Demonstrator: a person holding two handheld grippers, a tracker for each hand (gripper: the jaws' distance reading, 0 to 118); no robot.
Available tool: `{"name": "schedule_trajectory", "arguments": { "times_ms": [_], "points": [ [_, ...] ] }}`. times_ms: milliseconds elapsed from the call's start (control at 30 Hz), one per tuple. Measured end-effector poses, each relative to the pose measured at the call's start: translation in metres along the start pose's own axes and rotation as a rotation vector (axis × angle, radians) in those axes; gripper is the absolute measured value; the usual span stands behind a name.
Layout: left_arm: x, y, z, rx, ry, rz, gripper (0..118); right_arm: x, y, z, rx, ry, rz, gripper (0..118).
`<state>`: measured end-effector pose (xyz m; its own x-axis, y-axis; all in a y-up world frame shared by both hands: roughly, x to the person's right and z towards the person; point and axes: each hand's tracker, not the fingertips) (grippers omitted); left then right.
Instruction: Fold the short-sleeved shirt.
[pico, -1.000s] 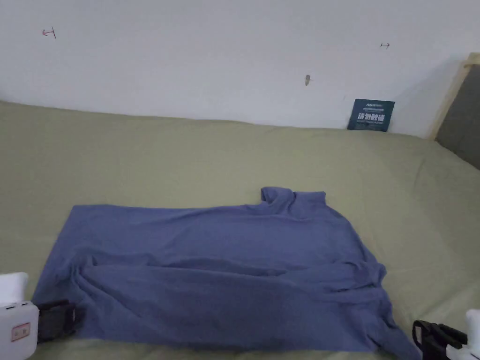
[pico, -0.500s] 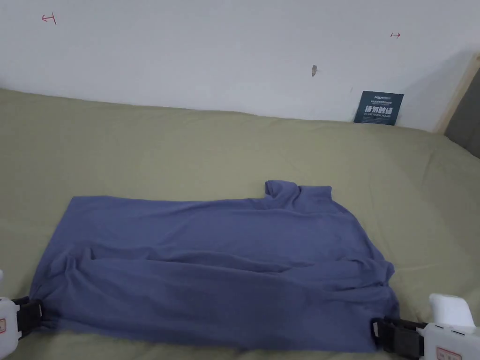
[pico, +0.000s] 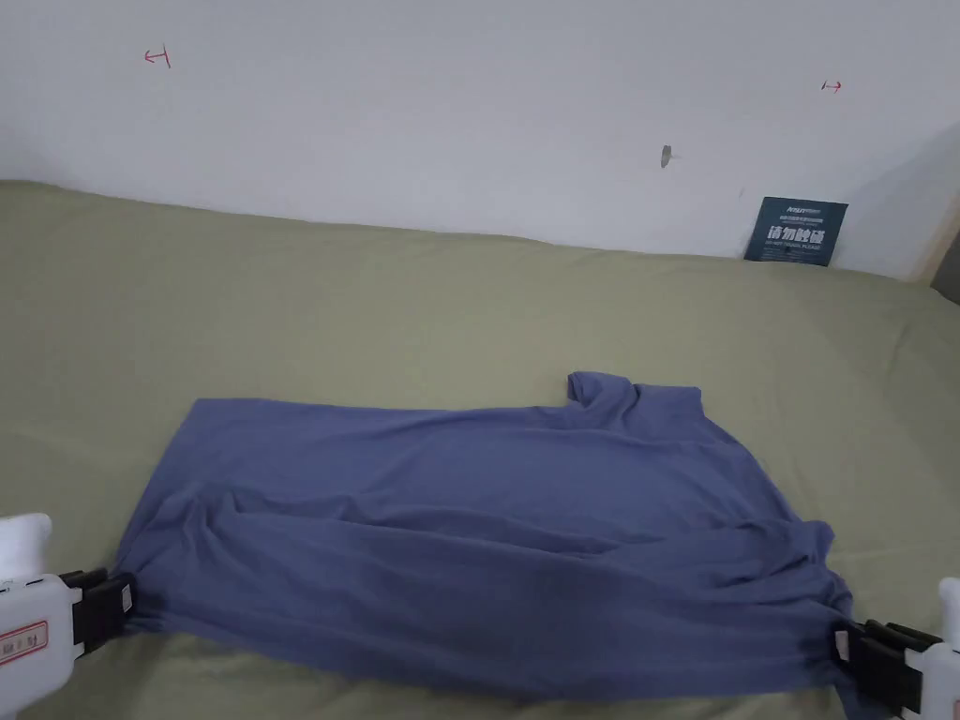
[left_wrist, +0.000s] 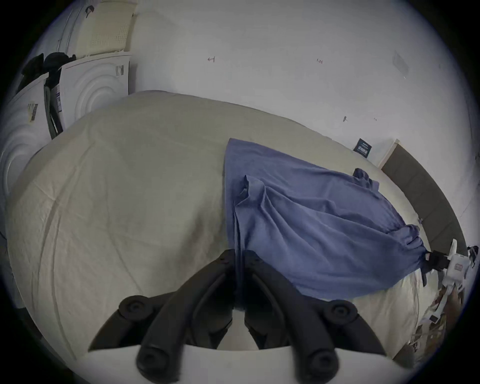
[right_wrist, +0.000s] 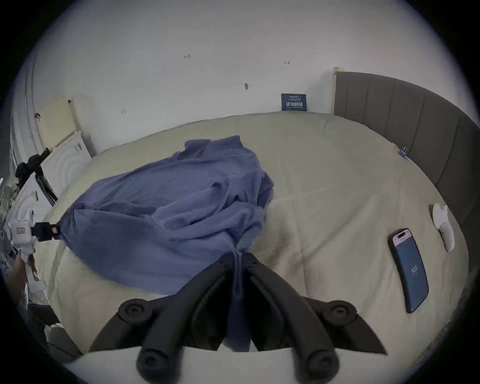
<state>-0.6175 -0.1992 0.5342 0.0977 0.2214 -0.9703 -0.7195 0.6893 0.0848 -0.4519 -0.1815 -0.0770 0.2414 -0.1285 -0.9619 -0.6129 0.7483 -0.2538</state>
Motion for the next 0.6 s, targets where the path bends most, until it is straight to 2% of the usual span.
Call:
{"name": "schedule_trajectory", "arguments": {
  "times_ms": [300, 433, 600],
  "points": [
    [-0.011, -0.018, 0.051, -0.027, -0.059, -0.001, 7, -0.003, -0.003, 0.046, -0.024, 0.018, 0.041, 5],
    [-0.037, -0.037, 0.071, -0.065, -0.084, 0.021, 7, -0.002, -0.015, 0.076, -0.049, 0.054, 0.028, 5],
    [-0.063, -0.075, 0.103, -0.11, -0.106, 0.046, 7, 0.01, -0.043, 0.107, -0.097, 0.105, -0.04, 5]
  ]
}}
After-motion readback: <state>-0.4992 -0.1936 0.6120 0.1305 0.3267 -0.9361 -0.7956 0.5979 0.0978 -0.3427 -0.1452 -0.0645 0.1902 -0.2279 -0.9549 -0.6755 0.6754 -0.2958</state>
